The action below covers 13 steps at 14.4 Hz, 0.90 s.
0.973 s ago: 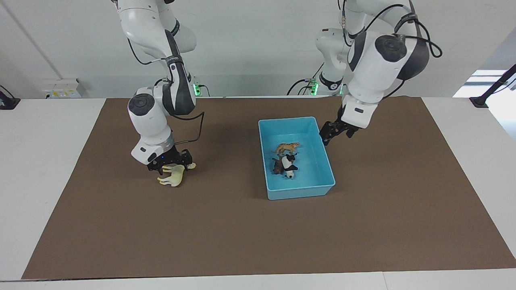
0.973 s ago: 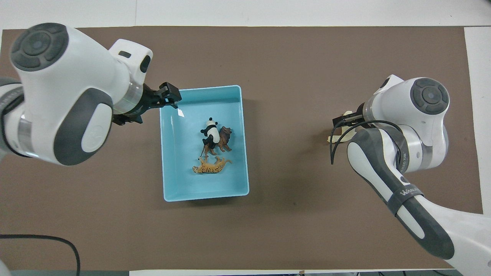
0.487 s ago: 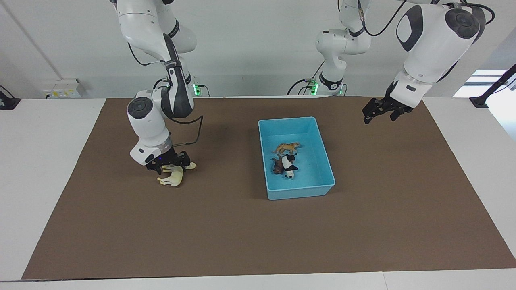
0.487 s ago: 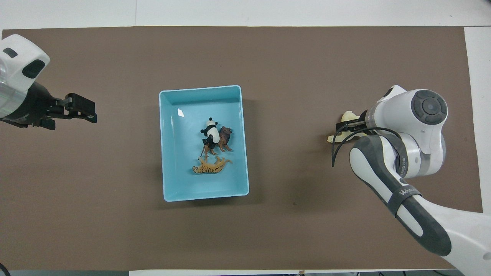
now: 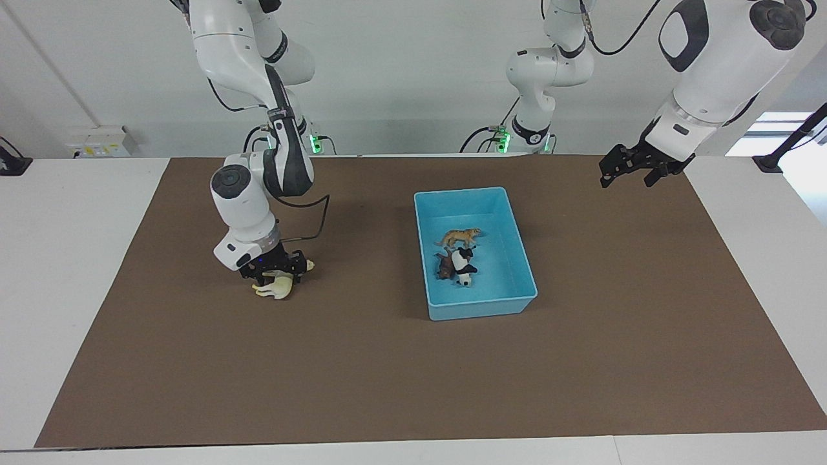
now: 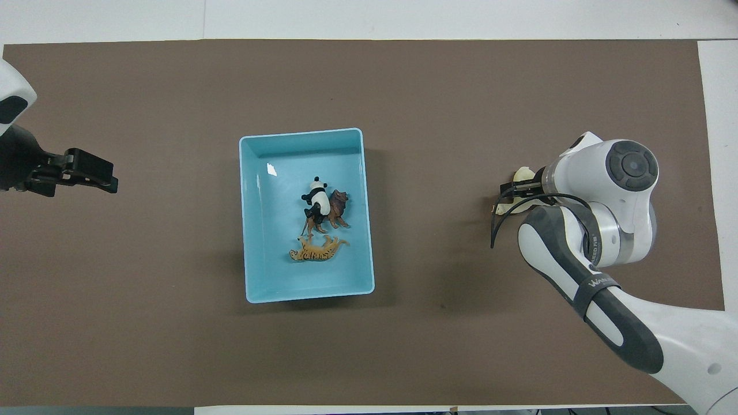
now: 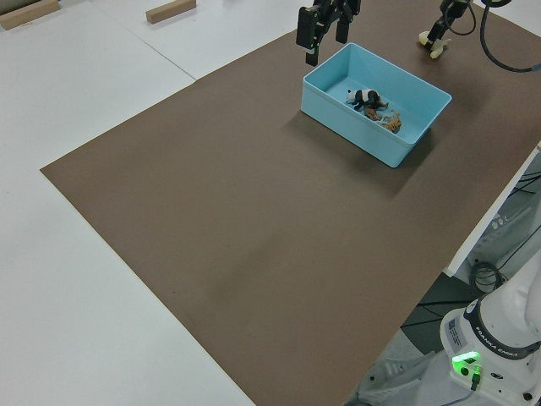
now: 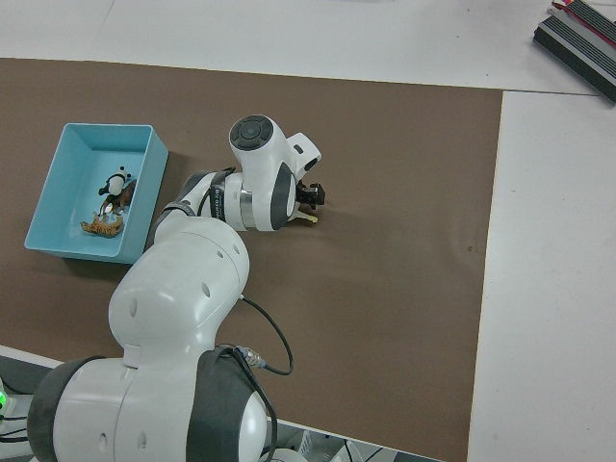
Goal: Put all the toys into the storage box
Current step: 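Grasp the cream horse toy with the right gripper, then carry the cream horse into the blue box and release it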
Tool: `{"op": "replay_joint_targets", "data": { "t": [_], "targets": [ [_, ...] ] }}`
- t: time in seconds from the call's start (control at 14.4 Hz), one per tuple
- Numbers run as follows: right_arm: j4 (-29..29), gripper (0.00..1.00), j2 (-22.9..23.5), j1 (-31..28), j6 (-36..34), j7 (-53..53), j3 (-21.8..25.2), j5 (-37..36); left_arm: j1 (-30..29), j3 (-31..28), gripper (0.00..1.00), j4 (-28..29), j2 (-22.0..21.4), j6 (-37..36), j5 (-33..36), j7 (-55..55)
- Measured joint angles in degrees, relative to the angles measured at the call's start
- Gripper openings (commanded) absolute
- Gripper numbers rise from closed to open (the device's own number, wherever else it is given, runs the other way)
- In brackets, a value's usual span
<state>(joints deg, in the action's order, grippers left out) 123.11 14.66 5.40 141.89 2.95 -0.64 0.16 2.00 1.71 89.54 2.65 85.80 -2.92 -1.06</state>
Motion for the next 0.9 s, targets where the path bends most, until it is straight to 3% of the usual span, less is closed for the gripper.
{"op": "replay_joint_targets", "data": {
  "t": [0.21,0.49,0.7,0.9],
  "targets": [
    [-1.31,0.0,-0.31,-0.02,-1.24,0.68,-0.08,0.22,-0.06,0.19,1.0,0.0,-0.74,-0.11,0.0,0.5],
    [-13.0,0.0,-2.82,2.74,-17.6,11.49,-1.62,1.71,-0.01,1.09,1.0,2.23,-2.69,-0.32,0.0,0.68],
    [-23.01,0.0,-3.48,10.91,-25.17,26.93,-2.13,2.26,-0.01,1.21,1.0,4.08,-4.12,0.93,0.0,0.76],
    [-27.79,0.0,-1.83,21.21,-24.04,44.22,-2.44,3.59,-0.01,1.21,1.0,4.18,-4.22,4.21,0.0,0.79]
  ]
}}
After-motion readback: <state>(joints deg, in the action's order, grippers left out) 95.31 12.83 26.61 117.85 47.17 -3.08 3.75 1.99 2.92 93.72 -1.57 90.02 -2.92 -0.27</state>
